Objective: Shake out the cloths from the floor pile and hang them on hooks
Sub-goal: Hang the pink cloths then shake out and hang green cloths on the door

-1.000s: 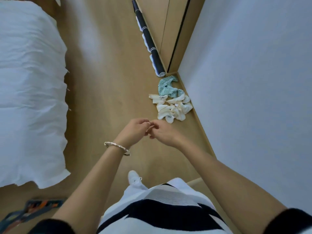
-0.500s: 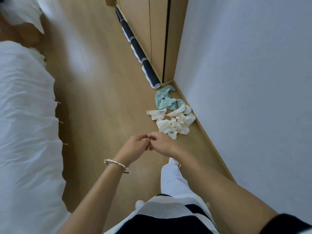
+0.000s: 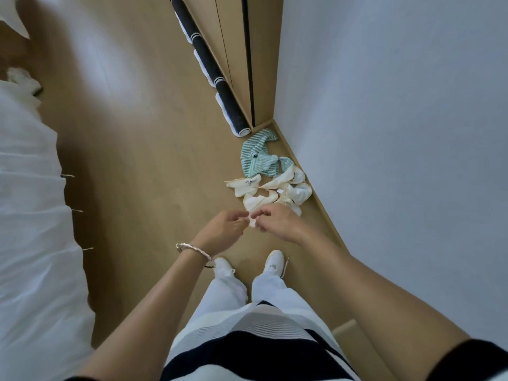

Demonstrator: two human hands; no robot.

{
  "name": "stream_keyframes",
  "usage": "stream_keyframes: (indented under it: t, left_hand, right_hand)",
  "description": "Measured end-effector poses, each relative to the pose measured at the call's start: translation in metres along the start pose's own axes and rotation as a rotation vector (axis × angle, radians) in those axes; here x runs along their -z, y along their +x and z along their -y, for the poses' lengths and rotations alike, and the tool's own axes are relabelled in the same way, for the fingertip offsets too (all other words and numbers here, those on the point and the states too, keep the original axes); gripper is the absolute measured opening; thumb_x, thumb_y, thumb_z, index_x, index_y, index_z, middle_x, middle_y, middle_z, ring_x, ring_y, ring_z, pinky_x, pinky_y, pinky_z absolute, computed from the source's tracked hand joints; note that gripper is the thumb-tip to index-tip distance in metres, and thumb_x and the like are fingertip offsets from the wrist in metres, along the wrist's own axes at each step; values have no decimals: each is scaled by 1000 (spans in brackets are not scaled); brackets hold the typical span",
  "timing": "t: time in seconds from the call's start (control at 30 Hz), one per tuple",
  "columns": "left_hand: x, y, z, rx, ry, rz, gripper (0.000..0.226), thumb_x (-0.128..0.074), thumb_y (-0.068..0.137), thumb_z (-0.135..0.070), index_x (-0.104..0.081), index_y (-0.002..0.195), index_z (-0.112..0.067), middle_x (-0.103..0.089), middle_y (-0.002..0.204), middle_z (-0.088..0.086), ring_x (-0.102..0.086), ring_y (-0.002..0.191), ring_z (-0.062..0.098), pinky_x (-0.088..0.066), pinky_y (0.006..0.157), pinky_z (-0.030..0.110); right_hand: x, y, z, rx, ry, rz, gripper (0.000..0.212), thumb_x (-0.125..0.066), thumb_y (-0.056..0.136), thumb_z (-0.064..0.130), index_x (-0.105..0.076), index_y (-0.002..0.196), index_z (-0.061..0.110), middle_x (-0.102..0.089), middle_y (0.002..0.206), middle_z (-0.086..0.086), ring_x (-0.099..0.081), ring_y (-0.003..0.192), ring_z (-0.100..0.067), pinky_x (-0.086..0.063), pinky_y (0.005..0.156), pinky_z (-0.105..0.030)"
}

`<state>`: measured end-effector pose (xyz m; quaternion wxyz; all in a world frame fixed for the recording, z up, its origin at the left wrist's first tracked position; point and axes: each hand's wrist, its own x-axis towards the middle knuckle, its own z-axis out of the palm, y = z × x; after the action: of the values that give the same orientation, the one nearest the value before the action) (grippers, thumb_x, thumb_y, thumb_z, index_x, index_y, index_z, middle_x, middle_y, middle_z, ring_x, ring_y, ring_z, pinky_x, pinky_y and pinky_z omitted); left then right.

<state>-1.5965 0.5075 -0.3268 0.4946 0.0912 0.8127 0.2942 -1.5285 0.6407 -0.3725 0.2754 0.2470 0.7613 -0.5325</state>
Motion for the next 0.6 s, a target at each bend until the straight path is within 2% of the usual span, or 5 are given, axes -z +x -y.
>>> stream_keyframes:
  t: [0.13, 0.3, 0.43, 0.53, 0.6]
  left_hand:
    - [9, 28, -12, 13, 38, 24, 34, -47, 95, -23, -56, 127, -17, -65, 103, 5, -63, 95, 19, -45, 85, 28]
    - [30, 70, -27, 18, 60, 61, 34, -48, 94, -24, -57, 126, -17, -63, 117, 3, -61, 104, 18, -45, 96, 30]
    - [57, 110, -37, 62, 74, 85, 33, -49, 92, -25, -59, 124, -19, -66, 109, 3, -64, 100, 22, -48, 95, 36]
    - [76, 150, -42, 58, 139, 116, 34, -47, 93, -23, -56, 126, -20, -66, 112, 4, -63, 101, 21, -47, 92, 32]
    - [88, 183, -44, 31, 229, 114, 36, -44, 94, -22, -53, 129, -20, -63, 121, 2, -60, 102, 17, -43, 89, 25]
  right_hand:
    - [25, 17, -10, -87, 28, -34, 25, -52, 90, 18, -67, 109, 22, -62, 101, 7, -59, 94, -12, -49, 93, -33]
    - [50, 43, -2, -162, 28, -50, 26, -49, 90, 17, -67, 105, 26, -58, 93, 13, -56, 95, -12, -48, 73, -24]
    - [71, 76, 14, -207, 16, -69, 30, -46, 94, 19, -64, 117, 23, -60, 123, 7, -53, 106, -10, -39, 80, -22]
    - [83, 115, 22, -257, 8, -86, 31, -46, 94, 22, -63, 119, 25, -58, 129, 6, -53, 107, -11, -41, 76, -22]
    - [89, 147, 23, -280, -15, -70, 33, -45, 94, 23, -61, 123, 25, -57, 131, 5, -54, 113, -13, -41, 79, -22]
